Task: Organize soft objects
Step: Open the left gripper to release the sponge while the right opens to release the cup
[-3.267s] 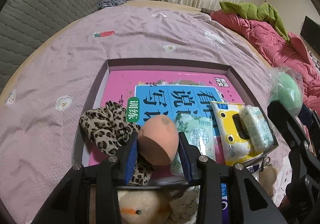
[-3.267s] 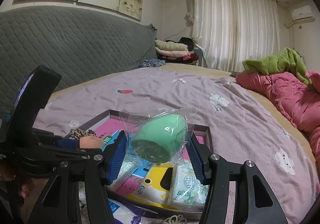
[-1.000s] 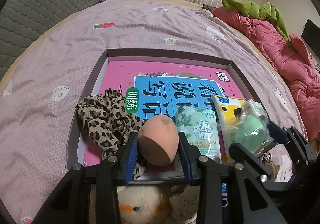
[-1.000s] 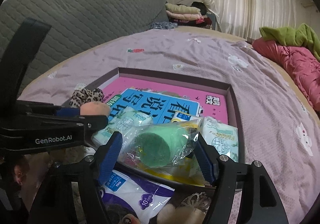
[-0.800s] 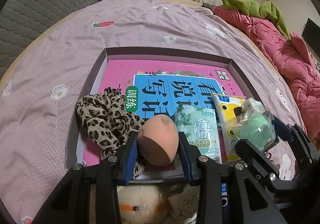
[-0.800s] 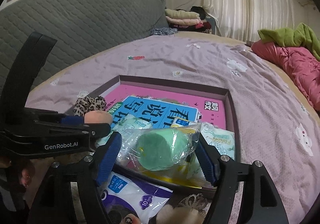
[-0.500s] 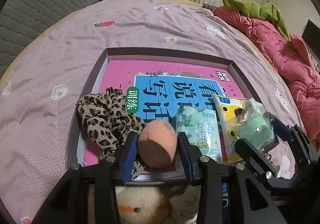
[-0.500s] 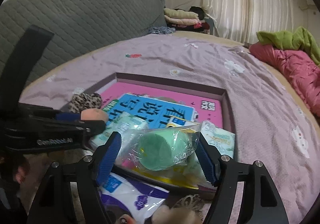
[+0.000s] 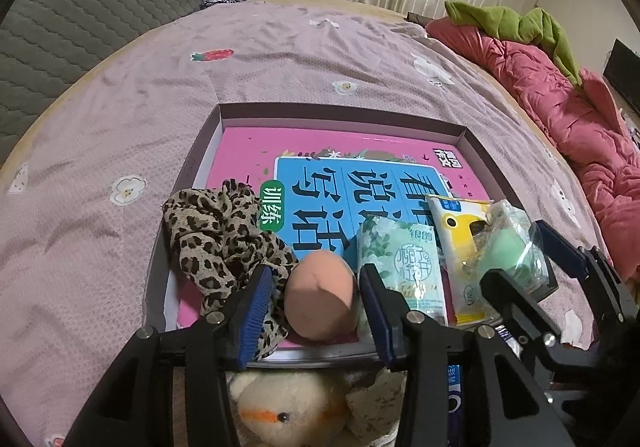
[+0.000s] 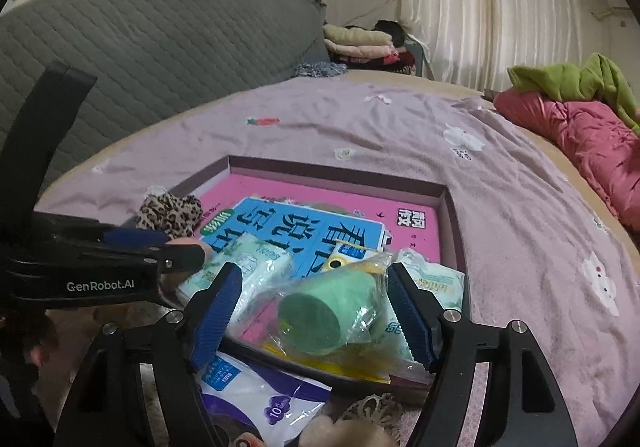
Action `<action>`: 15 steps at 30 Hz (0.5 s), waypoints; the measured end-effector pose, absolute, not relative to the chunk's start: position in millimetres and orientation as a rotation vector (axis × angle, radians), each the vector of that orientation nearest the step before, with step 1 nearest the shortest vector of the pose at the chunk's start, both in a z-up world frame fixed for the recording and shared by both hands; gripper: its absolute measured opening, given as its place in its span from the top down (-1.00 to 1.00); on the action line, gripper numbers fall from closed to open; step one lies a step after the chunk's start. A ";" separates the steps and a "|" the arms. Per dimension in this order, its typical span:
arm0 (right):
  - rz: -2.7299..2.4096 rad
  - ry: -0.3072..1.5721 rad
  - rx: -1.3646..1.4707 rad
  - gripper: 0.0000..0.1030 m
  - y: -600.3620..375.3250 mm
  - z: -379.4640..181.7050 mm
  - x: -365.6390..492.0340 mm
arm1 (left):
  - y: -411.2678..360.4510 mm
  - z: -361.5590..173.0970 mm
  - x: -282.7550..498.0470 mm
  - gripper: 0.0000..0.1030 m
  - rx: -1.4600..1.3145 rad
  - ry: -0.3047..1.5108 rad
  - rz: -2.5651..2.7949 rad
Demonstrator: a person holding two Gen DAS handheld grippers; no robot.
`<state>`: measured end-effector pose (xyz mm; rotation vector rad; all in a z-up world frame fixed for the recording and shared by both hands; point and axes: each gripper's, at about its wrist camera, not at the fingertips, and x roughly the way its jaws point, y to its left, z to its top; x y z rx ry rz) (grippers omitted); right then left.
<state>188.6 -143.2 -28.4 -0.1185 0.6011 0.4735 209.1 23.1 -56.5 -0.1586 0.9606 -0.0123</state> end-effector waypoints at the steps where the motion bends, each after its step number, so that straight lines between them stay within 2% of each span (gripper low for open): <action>1: 0.476 0.592 -0.117 -0.46 -143.9 -27.0 187.6 | 22.9 -56.0 208.8 0.12 -0.159 0.958 -0.012; 15: 0.456 0.551 -0.099 -0.46 -151.2 -17.6 184.0 | 24.8 -49.1 206.9 0.10 -0.168 0.956 -0.014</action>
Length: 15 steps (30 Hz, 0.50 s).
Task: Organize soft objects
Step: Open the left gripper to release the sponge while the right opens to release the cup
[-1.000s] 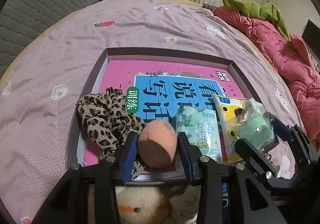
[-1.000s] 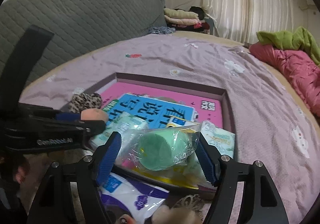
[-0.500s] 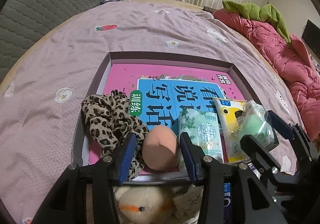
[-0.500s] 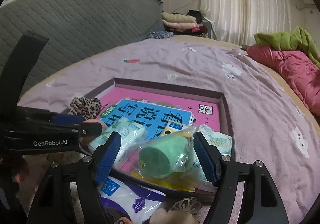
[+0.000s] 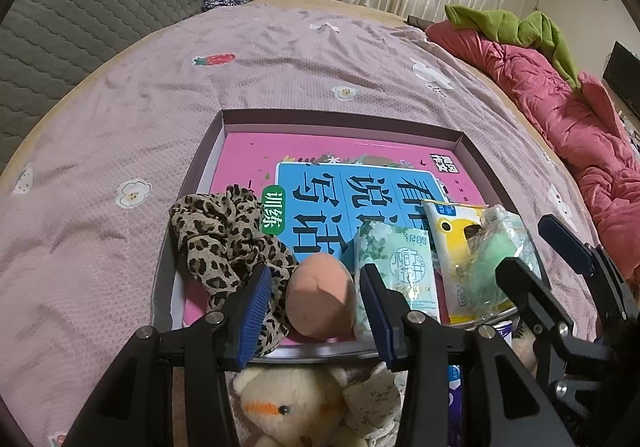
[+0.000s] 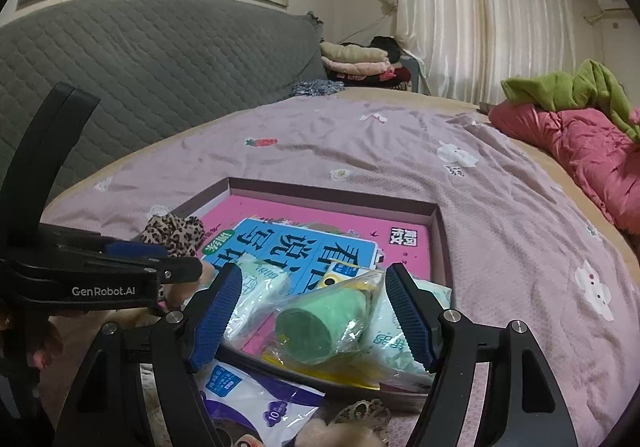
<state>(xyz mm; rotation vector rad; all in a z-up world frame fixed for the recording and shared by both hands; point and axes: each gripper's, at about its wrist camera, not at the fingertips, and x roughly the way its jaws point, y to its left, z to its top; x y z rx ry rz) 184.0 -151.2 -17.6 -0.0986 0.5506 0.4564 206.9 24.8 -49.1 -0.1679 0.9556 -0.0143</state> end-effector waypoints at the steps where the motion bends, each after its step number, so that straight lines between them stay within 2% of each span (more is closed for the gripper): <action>1: 0.457 0.548 -0.092 -0.46 -152.6 -16.5 184.0 | 25.1 -48.4 206.5 0.07 -0.168 0.955 -0.014; 15: 0.438 0.524 -0.094 -0.46 -161.9 -11.1 180.2 | 23.5 -37.3 197.6 -0.07 -0.148 0.933 0.001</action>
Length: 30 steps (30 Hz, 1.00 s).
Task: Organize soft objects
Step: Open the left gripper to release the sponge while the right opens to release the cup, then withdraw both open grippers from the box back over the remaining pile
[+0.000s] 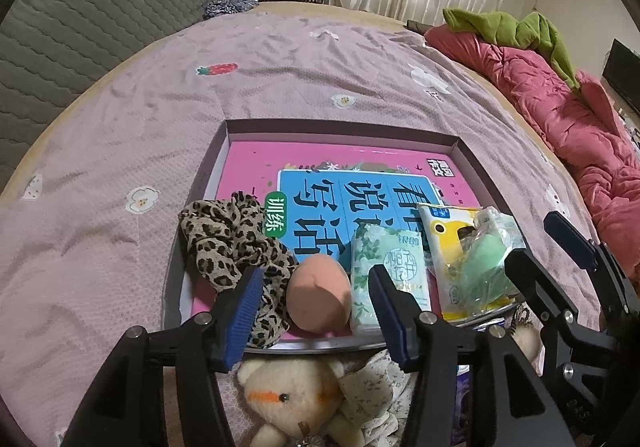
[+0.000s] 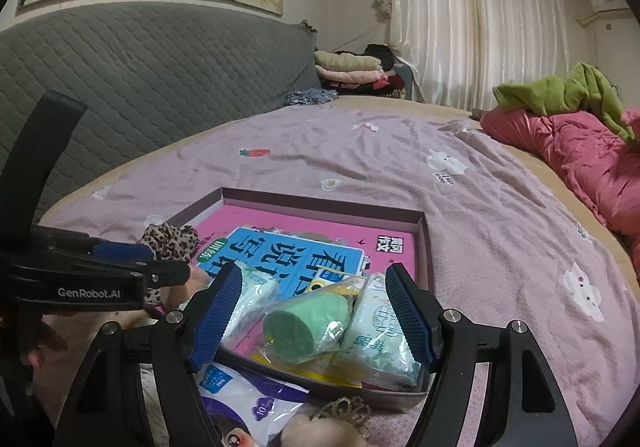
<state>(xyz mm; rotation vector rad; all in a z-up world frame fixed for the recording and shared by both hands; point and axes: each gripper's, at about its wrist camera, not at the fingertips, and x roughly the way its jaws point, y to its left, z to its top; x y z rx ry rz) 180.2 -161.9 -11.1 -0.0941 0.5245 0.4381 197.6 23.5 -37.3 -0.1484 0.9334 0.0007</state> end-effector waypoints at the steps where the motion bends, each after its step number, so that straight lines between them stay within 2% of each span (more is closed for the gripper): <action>1: 0.434 0.521 -0.094 -0.46 -162.7 -10.5 179.9 | 23.9 -36.5 197.2 -0.08 -0.149 0.932 0.003; 6: 0.419 0.502 -0.085 -0.46 -168.2 -6.0 178.5 | 26.1 -33.3 194.0 -0.15 -0.159 0.926 0.000; 30: 0.316 0.372 -0.090 -0.46 -203.2 20.8 141.4 | 48.6 -11.0 150.4 -0.18 -0.221 0.868 0.002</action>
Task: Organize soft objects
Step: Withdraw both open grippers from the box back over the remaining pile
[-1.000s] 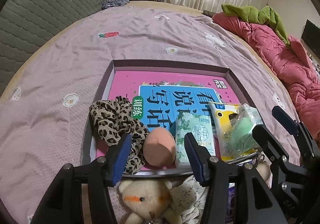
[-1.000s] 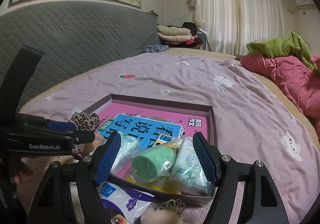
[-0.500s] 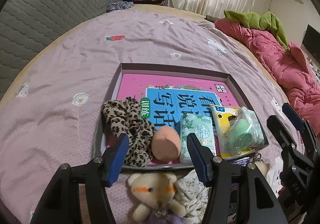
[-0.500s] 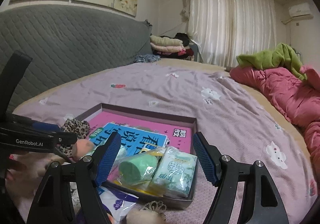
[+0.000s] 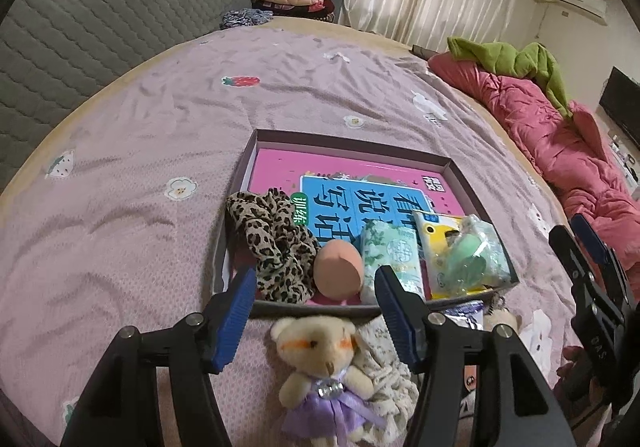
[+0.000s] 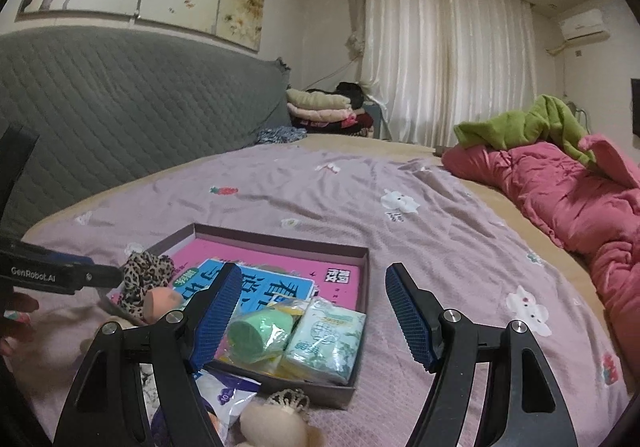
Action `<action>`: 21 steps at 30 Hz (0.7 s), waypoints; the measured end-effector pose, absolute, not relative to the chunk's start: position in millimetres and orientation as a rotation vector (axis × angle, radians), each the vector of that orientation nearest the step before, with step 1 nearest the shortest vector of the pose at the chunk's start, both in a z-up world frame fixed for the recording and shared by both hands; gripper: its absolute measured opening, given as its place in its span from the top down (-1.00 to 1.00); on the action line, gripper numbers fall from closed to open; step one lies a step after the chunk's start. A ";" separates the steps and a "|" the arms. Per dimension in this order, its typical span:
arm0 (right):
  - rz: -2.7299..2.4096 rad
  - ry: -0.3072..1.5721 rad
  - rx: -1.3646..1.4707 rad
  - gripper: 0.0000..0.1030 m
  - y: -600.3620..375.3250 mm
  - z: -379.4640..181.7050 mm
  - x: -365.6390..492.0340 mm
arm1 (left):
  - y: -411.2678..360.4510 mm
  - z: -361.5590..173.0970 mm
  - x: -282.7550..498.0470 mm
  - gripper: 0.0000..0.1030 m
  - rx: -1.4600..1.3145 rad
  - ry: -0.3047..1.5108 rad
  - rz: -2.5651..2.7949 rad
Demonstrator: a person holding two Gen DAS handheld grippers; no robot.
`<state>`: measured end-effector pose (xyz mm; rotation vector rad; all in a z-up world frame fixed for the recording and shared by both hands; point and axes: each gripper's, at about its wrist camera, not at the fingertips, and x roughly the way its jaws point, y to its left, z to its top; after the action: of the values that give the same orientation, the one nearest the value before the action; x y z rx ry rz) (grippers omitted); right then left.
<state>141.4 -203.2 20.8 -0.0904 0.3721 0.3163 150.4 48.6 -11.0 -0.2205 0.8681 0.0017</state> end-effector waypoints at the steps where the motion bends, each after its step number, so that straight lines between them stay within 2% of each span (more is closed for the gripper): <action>1: 0.312 0.377 -0.079 -0.47 -206.4 21.7 139.7 | 48.9 -9.3 147.8 -0.19 -0.220 0.864 -0.001; 13: 0.265 0.445 -0.003 -0.47 -211.3 18.6 113.0 | 63.1 1.6 120.0 -0.19 -0.244 0.847 0.016; 21: 0.283 0.466 -0.052 -0.47 -195.7 17.6 86.7 | 61.5 4.6 105.4 -0.19 -0.229 0.859 -0.008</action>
<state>86.7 -195.7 17.6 -0.0517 0.4658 0.2832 105.4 61.5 4.6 -0.2294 0.8588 -0.0082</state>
